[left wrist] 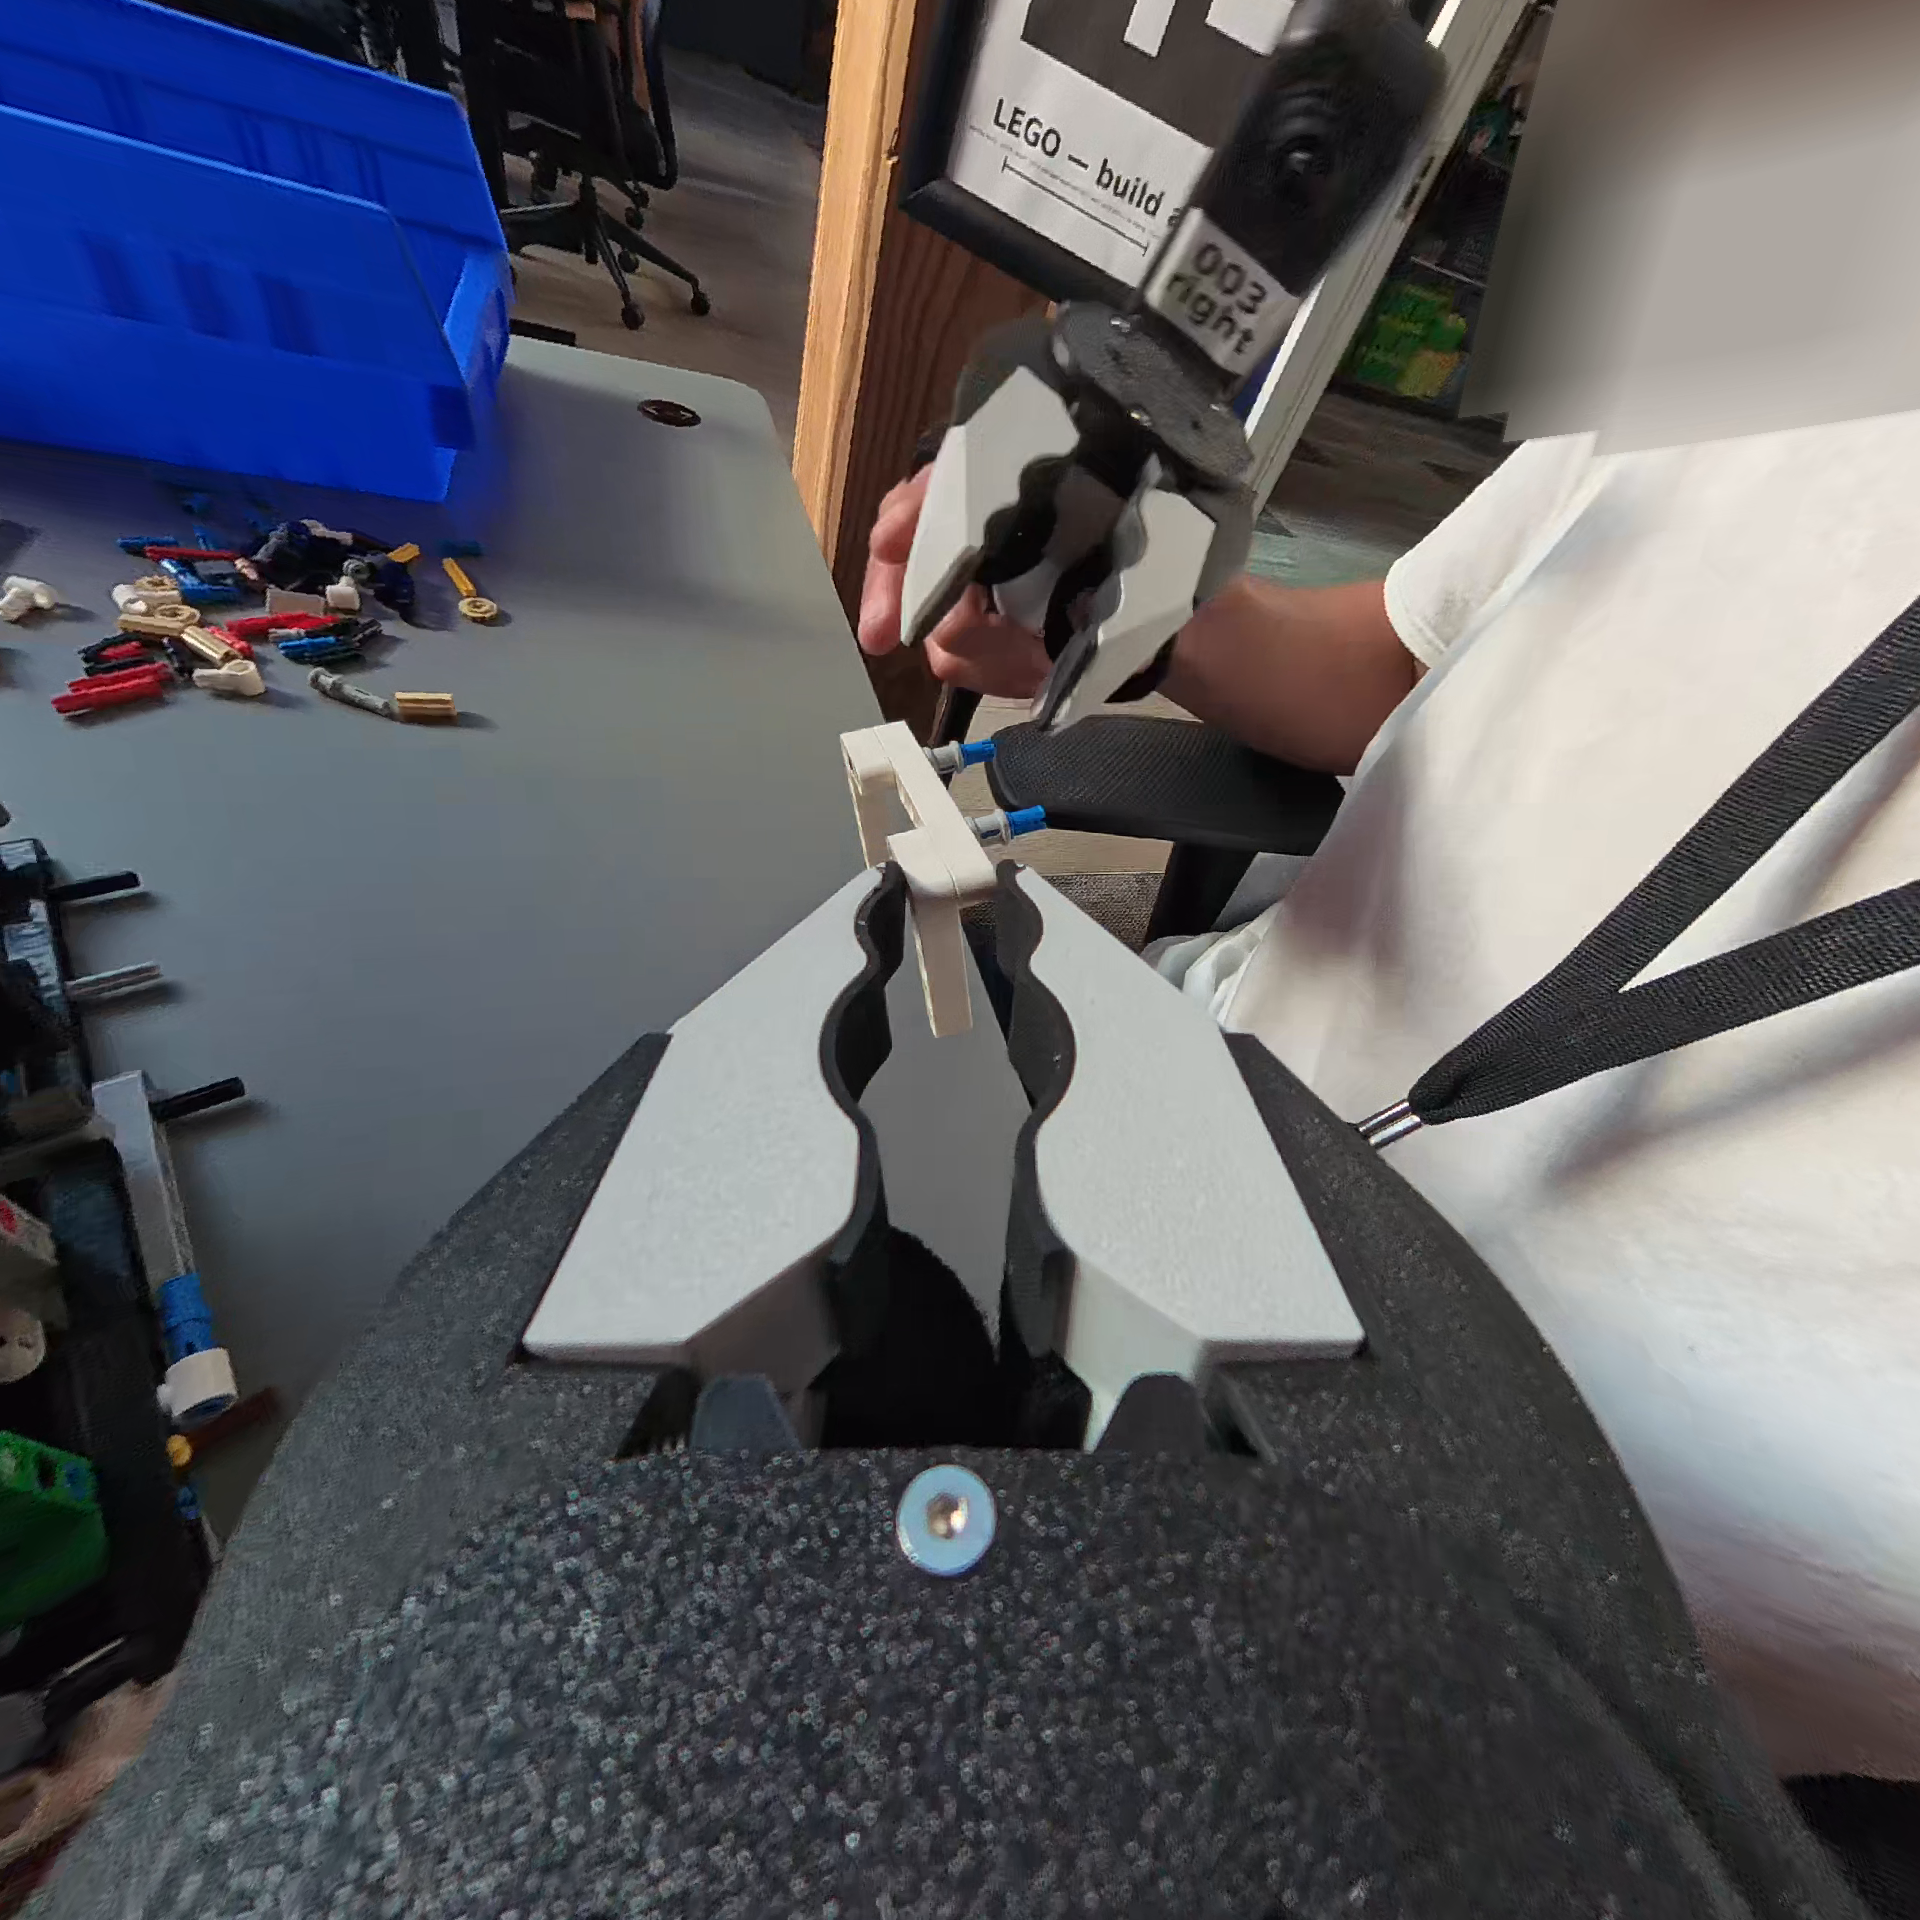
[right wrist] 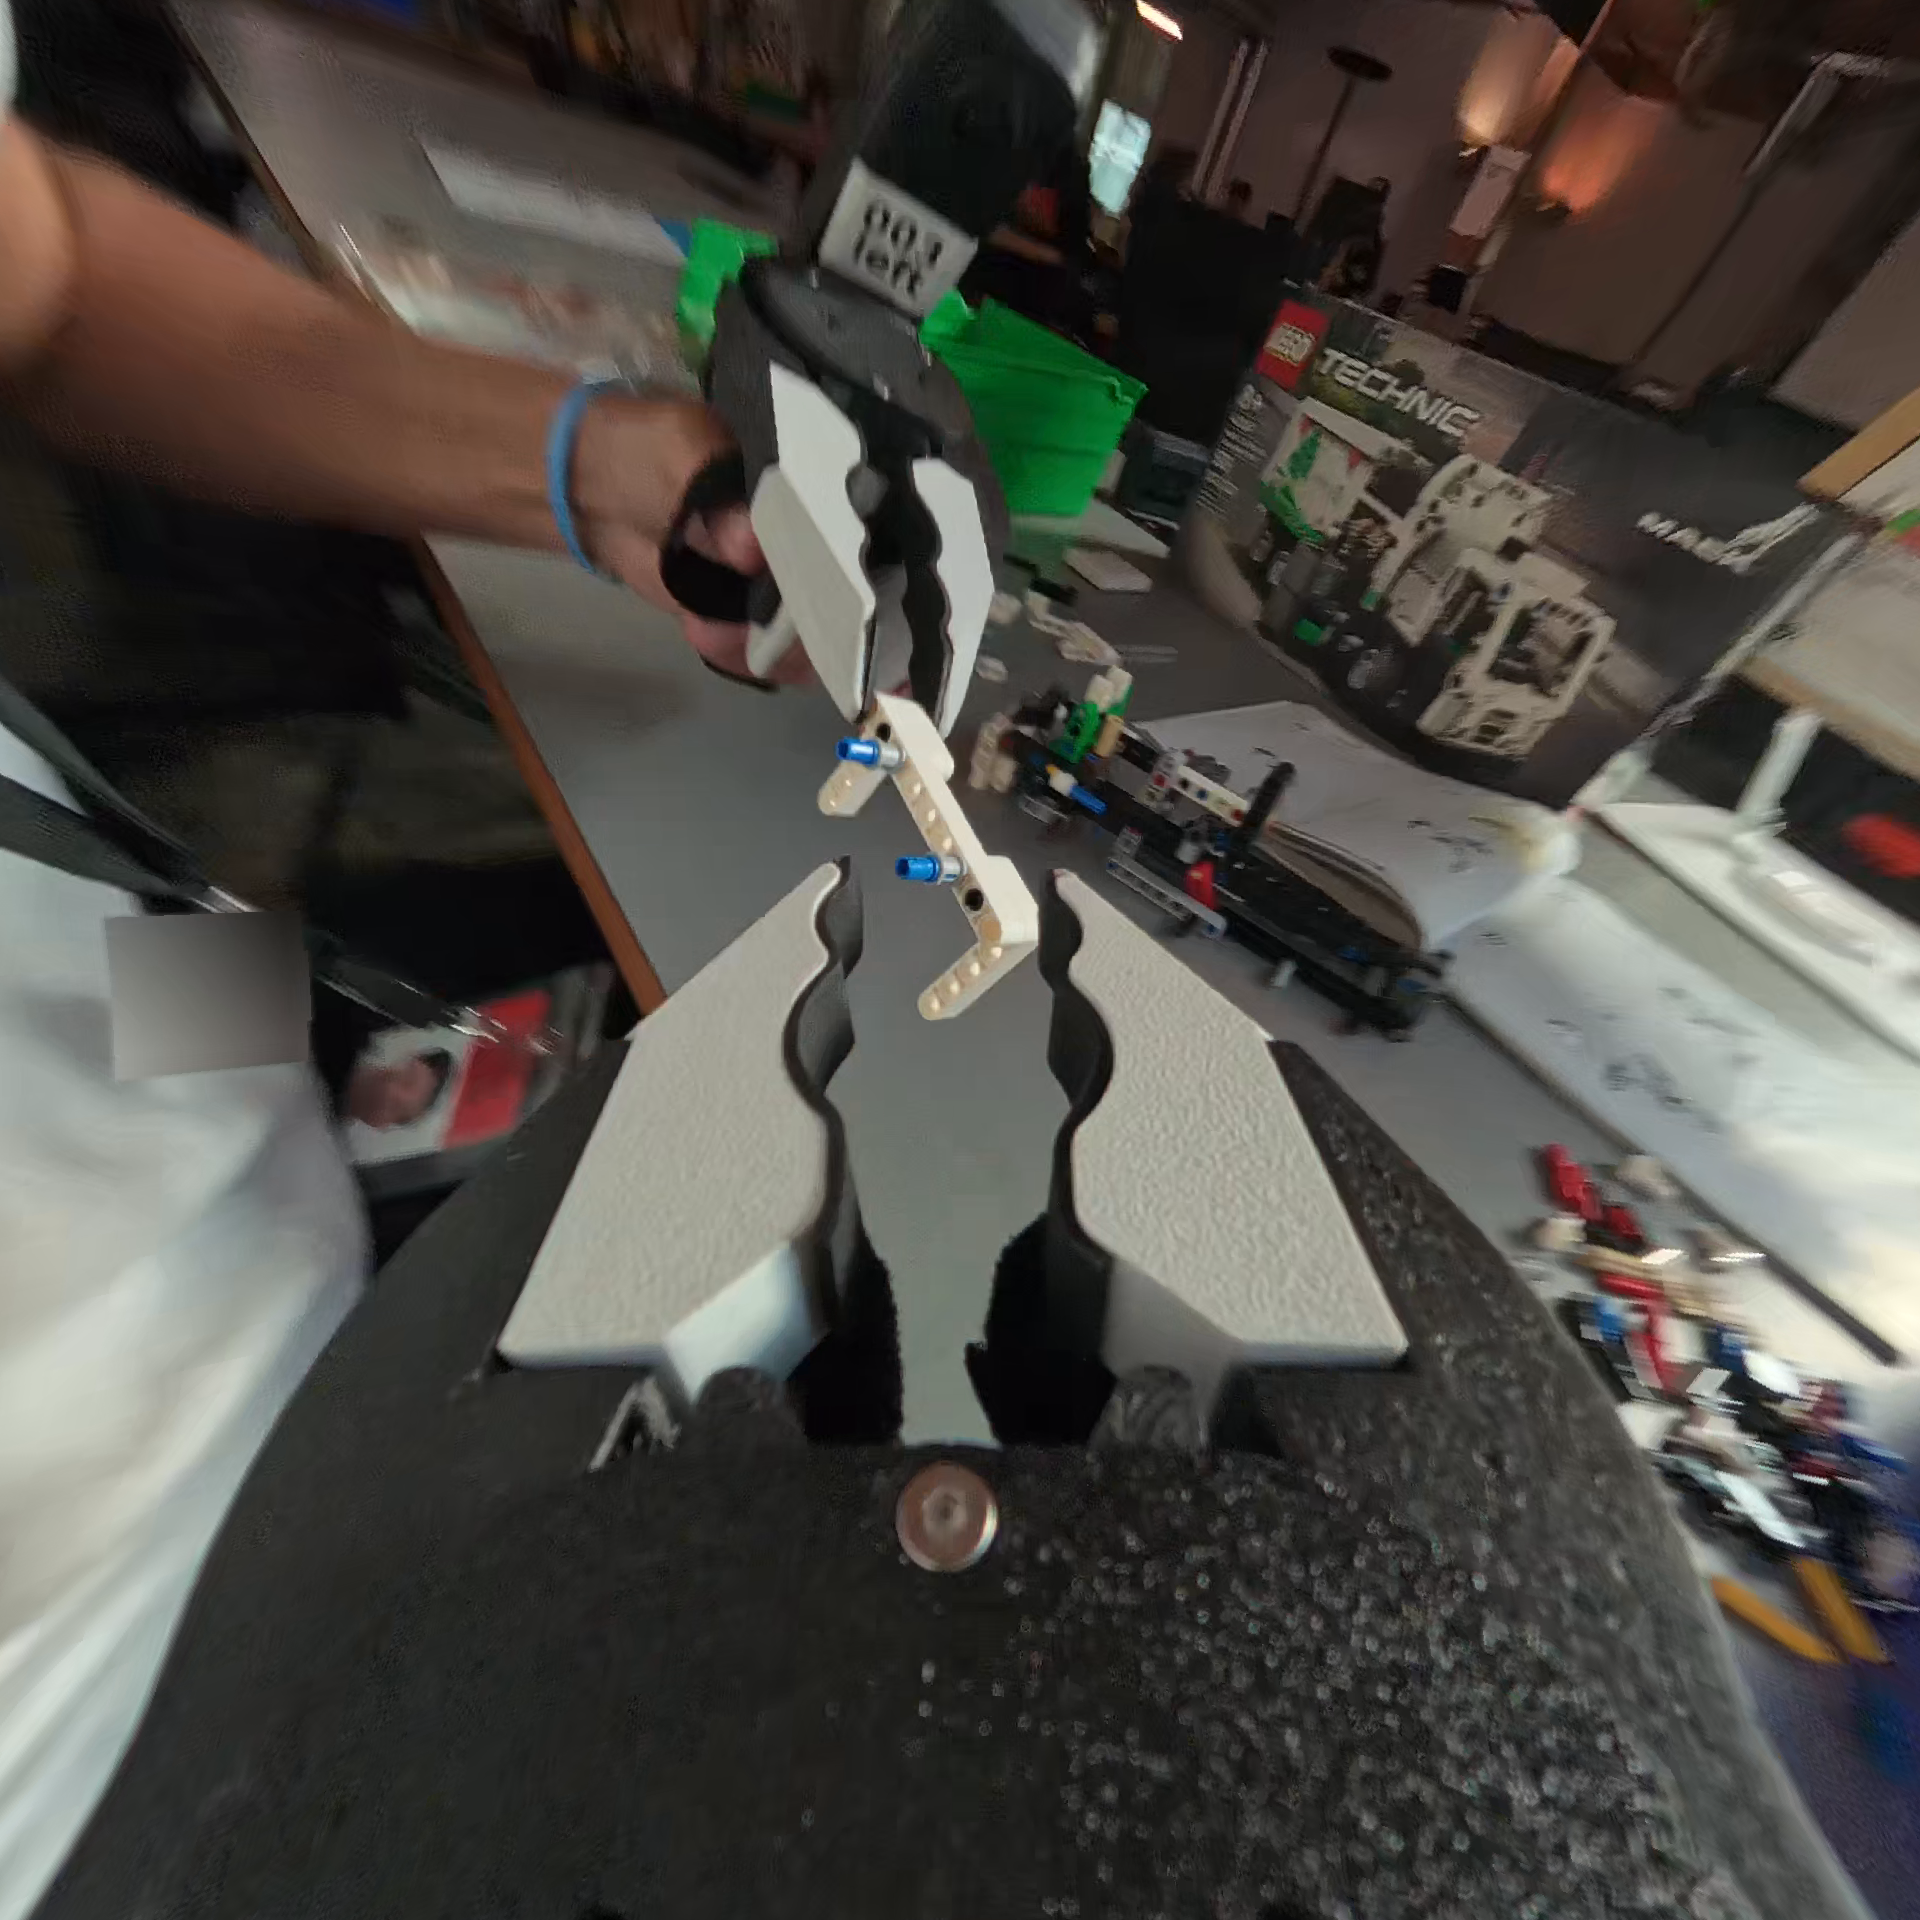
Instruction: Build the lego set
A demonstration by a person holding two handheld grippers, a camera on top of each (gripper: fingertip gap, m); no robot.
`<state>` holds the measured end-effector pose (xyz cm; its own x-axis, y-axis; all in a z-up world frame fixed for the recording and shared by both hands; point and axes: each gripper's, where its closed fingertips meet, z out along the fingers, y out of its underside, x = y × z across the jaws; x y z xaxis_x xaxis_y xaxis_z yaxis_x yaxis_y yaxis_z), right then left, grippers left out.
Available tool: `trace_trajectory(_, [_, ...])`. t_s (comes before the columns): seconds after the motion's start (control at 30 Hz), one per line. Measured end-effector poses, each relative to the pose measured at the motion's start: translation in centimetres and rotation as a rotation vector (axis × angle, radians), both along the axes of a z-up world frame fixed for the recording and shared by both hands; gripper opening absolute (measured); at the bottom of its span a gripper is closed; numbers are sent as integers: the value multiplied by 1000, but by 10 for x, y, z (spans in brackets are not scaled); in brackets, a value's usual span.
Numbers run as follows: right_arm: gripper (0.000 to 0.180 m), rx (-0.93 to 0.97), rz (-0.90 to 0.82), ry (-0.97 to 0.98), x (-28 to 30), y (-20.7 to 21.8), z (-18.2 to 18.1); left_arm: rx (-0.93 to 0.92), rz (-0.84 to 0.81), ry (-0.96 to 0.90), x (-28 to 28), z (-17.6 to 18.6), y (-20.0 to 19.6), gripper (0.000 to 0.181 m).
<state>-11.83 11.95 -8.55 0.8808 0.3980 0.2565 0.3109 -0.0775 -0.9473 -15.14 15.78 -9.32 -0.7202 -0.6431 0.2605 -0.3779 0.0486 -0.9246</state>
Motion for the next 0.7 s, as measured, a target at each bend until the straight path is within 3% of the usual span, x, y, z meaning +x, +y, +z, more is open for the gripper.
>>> trace_trajectory(0.07, [41, -88, 162, 408, 5, -6, 14, -20, -53, -31, -5, 6, -4, 14])
trace_trajectory(0.13, [39, -98, 276, 616, 11, -7, 25, -10, -93, -50, -8, 7, -9, 14])
trace_trajectory(0.4, [32, -200, 353, 560, -1, 2, -2, -86, -138, -66, -4, 11, -12, 14])
trace_trajectory(0.57, [16, -187, 357, 514, -1, 5, -5, -107, -150, -58, -2, 9, -11, 14])
trace_trajectory(0.7, [15, -177, 362, 481, 1, 4, -7, -94, -156, -39, 0, 3, -11, 14])
